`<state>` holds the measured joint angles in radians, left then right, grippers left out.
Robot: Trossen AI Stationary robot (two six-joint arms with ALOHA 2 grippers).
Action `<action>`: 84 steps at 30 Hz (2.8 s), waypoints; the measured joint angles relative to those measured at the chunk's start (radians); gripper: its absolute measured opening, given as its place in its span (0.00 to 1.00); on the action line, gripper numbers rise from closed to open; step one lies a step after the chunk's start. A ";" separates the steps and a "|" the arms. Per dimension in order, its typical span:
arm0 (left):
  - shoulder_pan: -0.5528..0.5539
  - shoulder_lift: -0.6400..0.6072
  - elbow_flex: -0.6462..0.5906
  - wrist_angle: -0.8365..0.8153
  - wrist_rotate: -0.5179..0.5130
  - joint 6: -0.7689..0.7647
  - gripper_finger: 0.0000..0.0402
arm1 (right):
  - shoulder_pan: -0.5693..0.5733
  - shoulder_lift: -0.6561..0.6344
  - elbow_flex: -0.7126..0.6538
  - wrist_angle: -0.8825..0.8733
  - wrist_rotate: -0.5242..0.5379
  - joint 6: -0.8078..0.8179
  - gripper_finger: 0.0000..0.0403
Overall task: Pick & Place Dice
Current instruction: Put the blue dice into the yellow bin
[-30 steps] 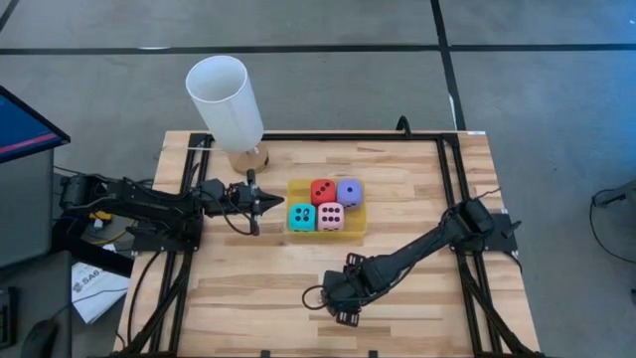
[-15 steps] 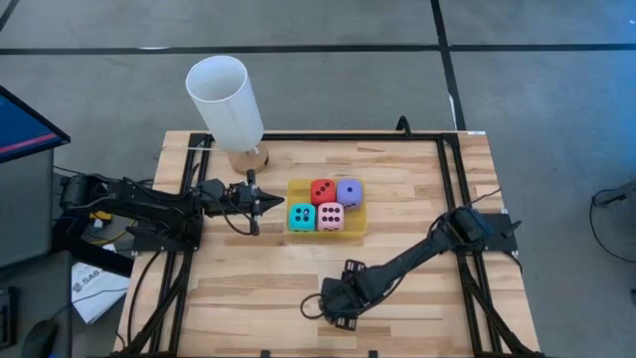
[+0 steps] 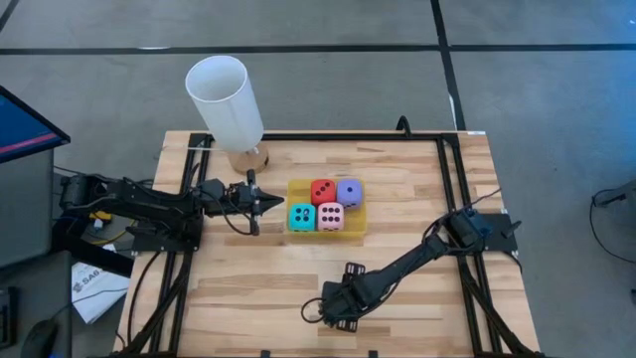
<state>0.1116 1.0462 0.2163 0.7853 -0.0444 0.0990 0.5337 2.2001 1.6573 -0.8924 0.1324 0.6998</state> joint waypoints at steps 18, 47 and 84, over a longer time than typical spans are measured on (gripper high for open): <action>0.000 0.000 0.000 0.000 0.000 0.000 0.00 | 0.003 0.025 0.004 0.026 -0.001 -0.004 0.58; 0.000 0.000 0.000 0.000 0.000 0.000 0.00 | 0.001 0.023 0.007 0.000 -0.034 -0.019 0.27; 0.000 0.000 0.000 0.000 0.000 0.000 0.00 | 0.001 0.023 0.007 0.004 -0.030 -0.019 0.35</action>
<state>0.1116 1.0462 0.2161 0.7849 -0.0441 0.0990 0.5343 2.2234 1.6646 -0.8879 0.1021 0.6808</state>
